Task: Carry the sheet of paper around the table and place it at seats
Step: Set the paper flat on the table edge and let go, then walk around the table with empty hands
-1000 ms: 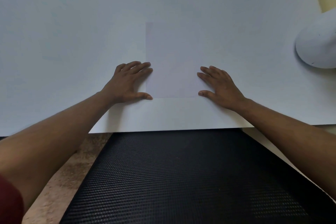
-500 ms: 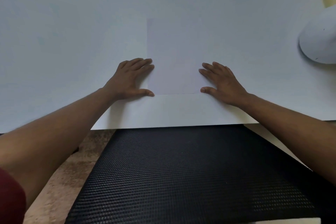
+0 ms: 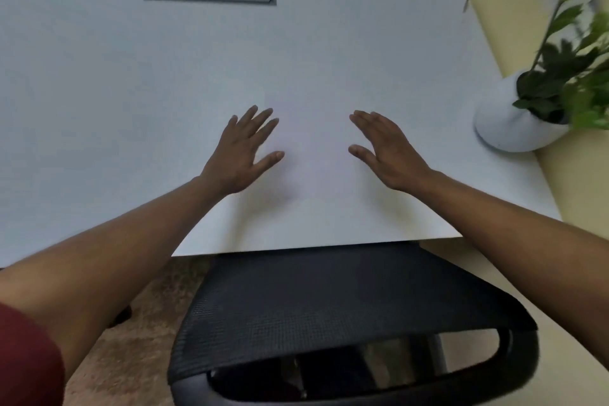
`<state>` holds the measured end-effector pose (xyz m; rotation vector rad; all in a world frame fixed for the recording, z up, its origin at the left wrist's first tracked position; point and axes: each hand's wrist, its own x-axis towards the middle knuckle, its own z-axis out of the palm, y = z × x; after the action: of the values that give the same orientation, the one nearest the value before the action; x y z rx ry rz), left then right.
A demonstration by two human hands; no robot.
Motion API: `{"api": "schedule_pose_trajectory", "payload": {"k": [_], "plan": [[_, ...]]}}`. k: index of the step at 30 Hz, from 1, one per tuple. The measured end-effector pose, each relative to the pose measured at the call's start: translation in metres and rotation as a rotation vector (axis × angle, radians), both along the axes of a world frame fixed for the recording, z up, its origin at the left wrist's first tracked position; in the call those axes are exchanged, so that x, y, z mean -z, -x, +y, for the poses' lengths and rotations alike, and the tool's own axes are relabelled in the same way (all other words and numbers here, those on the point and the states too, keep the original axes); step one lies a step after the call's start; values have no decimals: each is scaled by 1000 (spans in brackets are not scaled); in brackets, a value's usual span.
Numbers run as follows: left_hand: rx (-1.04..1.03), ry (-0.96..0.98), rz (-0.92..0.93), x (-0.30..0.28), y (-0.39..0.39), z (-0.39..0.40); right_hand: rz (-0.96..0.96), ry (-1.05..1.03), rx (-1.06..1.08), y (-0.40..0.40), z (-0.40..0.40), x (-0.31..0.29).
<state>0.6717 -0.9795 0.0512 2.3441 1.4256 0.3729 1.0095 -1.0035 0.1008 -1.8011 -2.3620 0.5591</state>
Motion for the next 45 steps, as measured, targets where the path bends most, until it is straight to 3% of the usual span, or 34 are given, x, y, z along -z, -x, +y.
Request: {"api": "schedule_pose_trajectory", "payload": {"k": [7,12,22,28,30,36,45], "plan": [[-63,-132,30,-93,-6,-20,19,-247,64,30,3,-74],[-180,-315,128,-150,-8,-58,25,-445,-3,47,-10,-121],[-540,-573,323,-224,30,-141,60,-552,-193,112,-35,-181],[-818,-625,422,-254,136,-222,138,-618,-426,237,-58,-215],[-964,-624,479,-259,196,-270,191,-633,-567,314,-80,-226],[-1213,-662,537,-263,310,-360,286,-609,-717,471,-134,-229],[-1399,-622,589,-267,503,-469,330,-638,-908,694,-217,-234]]}}
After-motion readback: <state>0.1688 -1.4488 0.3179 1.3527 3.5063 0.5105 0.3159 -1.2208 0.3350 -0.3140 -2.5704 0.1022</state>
